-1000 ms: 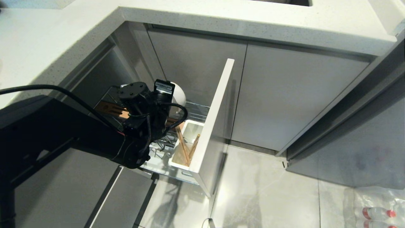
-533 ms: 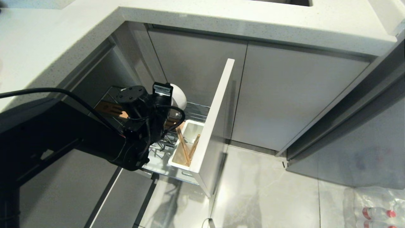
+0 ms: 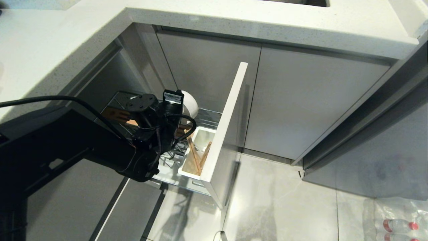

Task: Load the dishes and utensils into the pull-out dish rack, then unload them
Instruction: Pick up the bowl and place it in the cupboard

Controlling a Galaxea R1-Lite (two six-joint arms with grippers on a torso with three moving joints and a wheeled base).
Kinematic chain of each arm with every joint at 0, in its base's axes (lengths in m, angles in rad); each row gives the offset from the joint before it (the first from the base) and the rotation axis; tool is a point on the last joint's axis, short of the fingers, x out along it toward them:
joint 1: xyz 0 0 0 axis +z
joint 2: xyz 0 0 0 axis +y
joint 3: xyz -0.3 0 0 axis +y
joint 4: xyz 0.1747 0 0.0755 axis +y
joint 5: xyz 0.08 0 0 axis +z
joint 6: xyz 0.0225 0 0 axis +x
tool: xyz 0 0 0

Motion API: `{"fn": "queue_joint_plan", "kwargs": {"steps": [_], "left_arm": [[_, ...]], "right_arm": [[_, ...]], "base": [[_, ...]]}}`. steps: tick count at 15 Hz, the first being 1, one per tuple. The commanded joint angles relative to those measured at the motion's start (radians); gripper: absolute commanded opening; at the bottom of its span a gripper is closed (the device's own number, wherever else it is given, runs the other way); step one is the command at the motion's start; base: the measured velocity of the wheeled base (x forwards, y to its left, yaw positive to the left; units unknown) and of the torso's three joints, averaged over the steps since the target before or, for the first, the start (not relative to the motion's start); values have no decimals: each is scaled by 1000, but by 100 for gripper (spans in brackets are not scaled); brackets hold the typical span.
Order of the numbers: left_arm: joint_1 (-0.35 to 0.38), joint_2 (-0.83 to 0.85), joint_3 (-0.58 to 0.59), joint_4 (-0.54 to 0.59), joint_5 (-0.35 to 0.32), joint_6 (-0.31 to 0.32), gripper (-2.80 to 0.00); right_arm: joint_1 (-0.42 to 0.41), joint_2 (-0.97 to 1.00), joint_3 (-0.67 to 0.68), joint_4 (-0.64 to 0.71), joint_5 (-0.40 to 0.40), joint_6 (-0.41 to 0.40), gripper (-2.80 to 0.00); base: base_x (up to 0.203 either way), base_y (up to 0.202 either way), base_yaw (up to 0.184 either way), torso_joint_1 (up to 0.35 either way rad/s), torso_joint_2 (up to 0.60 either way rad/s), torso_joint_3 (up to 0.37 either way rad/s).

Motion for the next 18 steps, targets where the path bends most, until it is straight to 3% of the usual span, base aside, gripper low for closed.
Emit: {"fn": "queue_joint_plan", "kwargs": {"steps": [1,11,12,18], "left_arm": [[1,12,2,-2,3,-7,-280],[1,27,-4,1,3,-7,-280],[1,26,-5,1,4,-5,0],[-10,-19,-1,59,11,-2,0]], "right_arm": [[0,0,2,0,0,0,-280],[0,0,2,0,0,0,-280],[0,0,2,0,0,0,-280],[0,0,2,0,0,0,-280]], "base": [[0,0,0,0,0,0],[0,0,0,0,0,0],[0,0,0,0,0,0],[0,0,0,0,0,0]]}}
